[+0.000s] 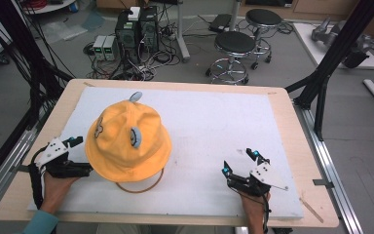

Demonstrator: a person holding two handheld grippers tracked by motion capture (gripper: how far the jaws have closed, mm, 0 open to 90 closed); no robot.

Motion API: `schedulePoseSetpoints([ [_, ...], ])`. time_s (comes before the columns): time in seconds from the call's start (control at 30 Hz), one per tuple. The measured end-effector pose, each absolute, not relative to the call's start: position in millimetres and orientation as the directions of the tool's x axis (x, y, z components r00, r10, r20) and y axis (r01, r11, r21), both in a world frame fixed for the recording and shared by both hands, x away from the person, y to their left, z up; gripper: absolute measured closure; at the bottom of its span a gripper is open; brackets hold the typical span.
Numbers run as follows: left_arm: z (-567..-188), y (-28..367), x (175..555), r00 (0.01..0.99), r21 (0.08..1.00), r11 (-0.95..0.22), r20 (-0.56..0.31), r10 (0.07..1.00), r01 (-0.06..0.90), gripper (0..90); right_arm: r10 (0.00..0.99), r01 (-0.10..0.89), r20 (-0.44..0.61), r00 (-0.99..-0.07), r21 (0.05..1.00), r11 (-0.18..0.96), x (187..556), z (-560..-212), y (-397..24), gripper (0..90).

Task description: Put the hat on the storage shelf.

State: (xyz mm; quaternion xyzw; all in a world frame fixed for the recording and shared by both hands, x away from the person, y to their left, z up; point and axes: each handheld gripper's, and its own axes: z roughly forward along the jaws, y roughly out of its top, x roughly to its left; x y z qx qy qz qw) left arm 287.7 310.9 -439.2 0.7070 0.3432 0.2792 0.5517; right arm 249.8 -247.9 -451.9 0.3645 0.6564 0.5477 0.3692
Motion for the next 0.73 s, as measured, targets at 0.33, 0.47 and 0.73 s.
schedulePoseSetpoints([
  [0.33, -448.5, 311.3, 284.4, 0.599, 0.979, -0.129, 0.009, 0.801, 0.158, 1.7, 0.882, 0.079, -0.083, -0.464, 0.988, 0.134, 249.8, -452.0, -247.9, 10.6],
  [0.47, -448.5, 312.2, 282.8, 0.597, 0.983, -0.117, 0.010, 0.802, 0.140, 1.7, 0.882, 0.080, -0.081, -0.464, 0.988, 0.133, 249.8, -452.0, -247.7, 10.7],
  [0.73, -449.7, 313.5, 281.0, 0.587, 0.987, -0.101, 0.008, 0.810, 0.126, 1.7, 0.882, 0.076, -0.085, -0.463, 0.988, 0.135, 250.0, -452.0, -248.3, 10.6],
])
